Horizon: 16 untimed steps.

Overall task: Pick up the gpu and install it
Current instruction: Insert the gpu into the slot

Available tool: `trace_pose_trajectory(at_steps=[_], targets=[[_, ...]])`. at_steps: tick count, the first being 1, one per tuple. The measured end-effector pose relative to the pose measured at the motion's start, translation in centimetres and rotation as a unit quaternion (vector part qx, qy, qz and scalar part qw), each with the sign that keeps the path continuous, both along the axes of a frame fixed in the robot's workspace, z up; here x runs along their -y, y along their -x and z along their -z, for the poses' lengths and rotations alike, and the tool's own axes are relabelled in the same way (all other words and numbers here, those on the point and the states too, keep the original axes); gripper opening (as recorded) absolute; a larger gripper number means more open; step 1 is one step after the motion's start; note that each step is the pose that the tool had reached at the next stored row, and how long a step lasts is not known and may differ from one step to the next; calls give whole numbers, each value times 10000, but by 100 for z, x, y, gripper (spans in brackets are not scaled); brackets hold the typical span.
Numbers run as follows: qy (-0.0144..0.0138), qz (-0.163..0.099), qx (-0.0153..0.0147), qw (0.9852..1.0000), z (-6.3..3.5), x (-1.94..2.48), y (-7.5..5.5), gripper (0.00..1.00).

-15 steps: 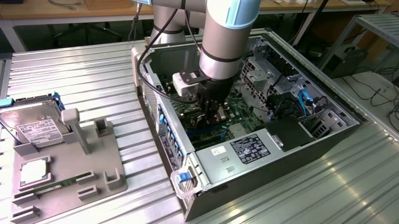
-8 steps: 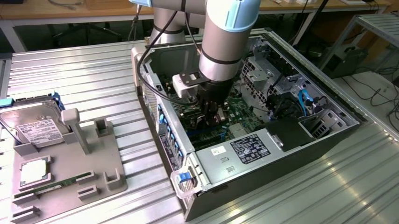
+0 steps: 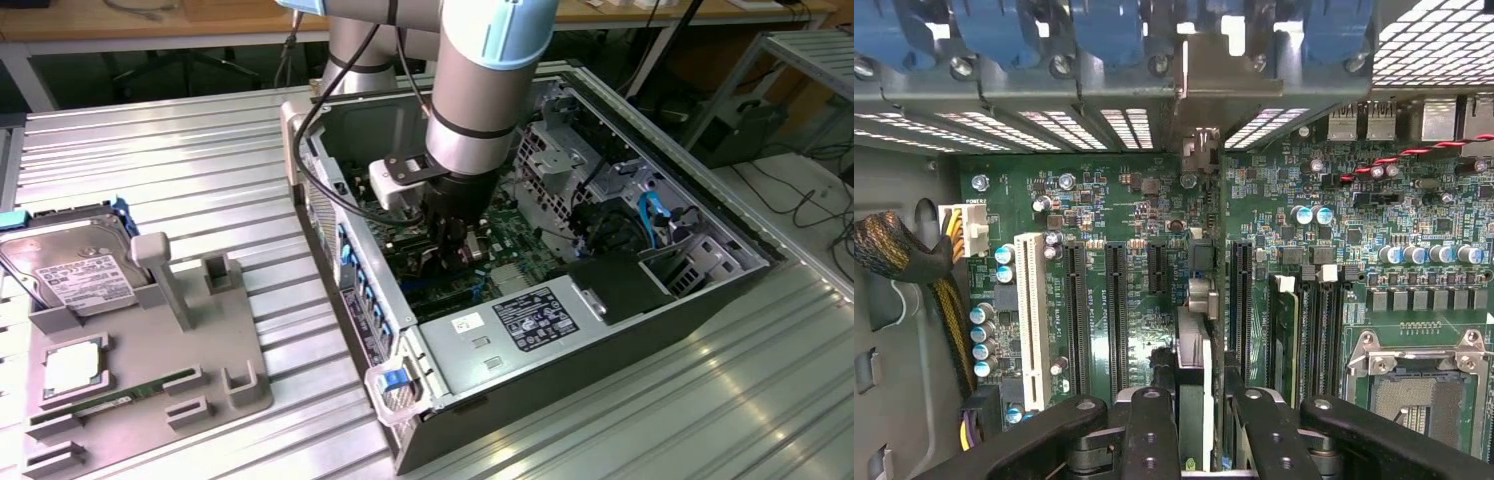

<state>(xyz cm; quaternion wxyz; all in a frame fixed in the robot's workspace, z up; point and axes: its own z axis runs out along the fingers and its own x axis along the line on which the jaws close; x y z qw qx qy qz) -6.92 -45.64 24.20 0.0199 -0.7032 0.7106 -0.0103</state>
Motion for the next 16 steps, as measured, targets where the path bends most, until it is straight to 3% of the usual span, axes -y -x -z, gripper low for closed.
trace_pose_trajectory(at_steps=[4,9,16], targets=[[0,0,0,10000,9,0,0,27],[7,0,-11,10000,112,1,1,27],[0,0,-10,10000,123,-1,0,27]])
